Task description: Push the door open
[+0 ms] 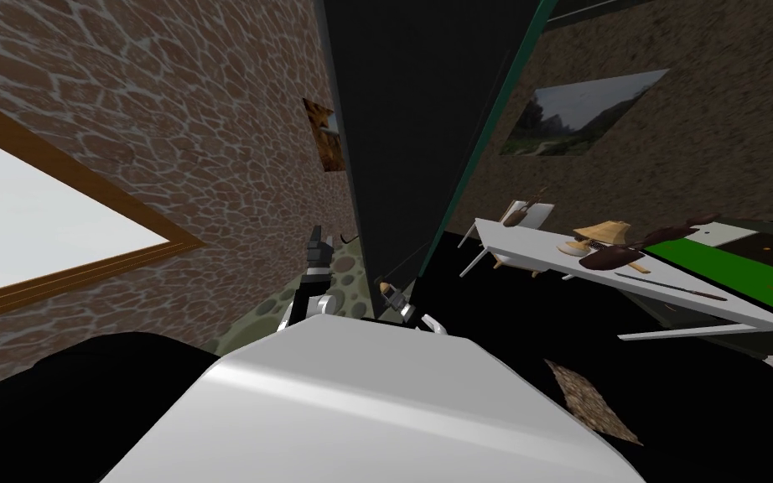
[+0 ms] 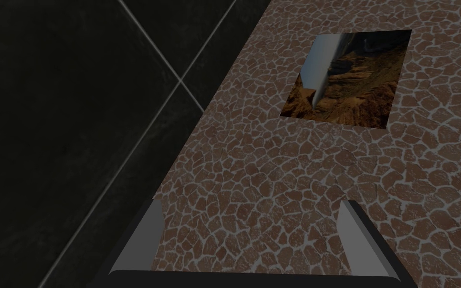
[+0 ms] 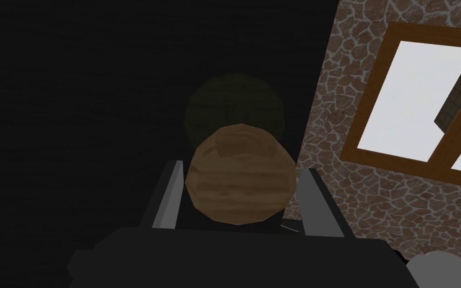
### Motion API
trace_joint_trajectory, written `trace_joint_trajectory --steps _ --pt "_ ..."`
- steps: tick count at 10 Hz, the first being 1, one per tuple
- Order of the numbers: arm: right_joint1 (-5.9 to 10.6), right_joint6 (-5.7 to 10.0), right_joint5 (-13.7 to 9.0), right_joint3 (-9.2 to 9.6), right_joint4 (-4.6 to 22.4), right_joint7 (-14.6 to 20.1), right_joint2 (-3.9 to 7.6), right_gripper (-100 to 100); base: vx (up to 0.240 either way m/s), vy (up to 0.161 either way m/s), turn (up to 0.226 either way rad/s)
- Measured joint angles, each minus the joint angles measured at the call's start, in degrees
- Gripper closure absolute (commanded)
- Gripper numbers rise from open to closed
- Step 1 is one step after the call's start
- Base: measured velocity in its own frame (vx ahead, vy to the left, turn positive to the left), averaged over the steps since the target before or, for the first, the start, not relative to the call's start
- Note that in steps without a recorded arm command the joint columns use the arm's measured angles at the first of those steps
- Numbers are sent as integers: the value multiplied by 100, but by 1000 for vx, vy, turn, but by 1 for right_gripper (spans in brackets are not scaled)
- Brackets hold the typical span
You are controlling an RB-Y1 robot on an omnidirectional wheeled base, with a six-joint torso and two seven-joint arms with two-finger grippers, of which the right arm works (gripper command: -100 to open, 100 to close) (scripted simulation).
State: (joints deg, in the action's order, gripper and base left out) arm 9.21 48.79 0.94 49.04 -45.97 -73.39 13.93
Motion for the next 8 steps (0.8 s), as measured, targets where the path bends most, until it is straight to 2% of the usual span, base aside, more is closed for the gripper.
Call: trace_joint_trajectory --steps 3,8 --pt "-5 -11 -17 14 6 81 4 100 2 8 -9" --pt "11 -5 -147 65 32 683 -19 100 19 32 -16"
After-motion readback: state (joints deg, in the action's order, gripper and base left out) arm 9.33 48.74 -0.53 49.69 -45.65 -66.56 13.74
